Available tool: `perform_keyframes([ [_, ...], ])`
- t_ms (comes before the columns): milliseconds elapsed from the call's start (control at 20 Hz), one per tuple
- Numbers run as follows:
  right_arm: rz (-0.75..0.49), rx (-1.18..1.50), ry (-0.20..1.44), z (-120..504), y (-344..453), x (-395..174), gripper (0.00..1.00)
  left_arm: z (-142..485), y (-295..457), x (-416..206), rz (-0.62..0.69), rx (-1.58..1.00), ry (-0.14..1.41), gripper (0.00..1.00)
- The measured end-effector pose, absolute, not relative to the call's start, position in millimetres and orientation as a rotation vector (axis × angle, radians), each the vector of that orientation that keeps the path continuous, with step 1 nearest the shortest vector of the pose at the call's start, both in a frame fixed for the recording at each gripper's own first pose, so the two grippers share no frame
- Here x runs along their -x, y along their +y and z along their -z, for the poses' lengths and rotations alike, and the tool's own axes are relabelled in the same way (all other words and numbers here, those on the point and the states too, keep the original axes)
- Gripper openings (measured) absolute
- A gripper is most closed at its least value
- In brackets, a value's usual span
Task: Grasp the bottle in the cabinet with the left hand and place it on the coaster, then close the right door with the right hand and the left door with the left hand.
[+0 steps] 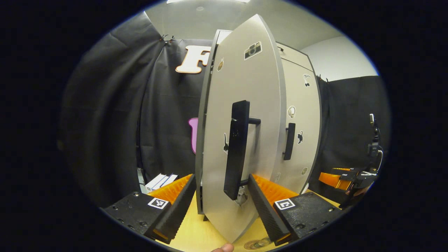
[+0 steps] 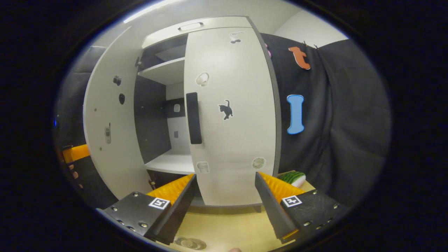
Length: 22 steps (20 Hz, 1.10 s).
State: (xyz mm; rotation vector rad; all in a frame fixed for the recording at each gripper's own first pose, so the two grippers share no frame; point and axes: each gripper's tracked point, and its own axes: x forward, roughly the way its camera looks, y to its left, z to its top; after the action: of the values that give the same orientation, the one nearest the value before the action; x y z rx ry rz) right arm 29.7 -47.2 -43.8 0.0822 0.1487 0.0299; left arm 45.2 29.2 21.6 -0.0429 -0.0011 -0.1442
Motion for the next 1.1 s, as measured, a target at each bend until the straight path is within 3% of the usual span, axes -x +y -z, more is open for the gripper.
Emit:
perform_keyframes([
  [50, -0.024, -0.084, 0.149, 44, -52, -28, 1.00, -21, 24, -47, 0.149, 0.034, 0.001, 0.94],
  [400, -0.010, -0.102, 0.151, 41, -72, -21, 1.00, -17, -25, -77, 0.172, -0.002, -0.001, 0.94],
  [450, -0.003, -0.103, 0.152, 41, -77, -19, 0.97, -14, -30, -85, 0.161, -0.004, 0.015, 0.90],
  [500, 0.009, -0.110, 0.151, 39, -82, -20, 1.00, -10, -38, -93, 0.162, 0.006, 0.029, 1.00],
  [1100, 0.051, -0.178, 0.117, 24, -124, -18, 1.00, -5, -82, -153, 0.176, 0.002, 0.026, 1.00],
])
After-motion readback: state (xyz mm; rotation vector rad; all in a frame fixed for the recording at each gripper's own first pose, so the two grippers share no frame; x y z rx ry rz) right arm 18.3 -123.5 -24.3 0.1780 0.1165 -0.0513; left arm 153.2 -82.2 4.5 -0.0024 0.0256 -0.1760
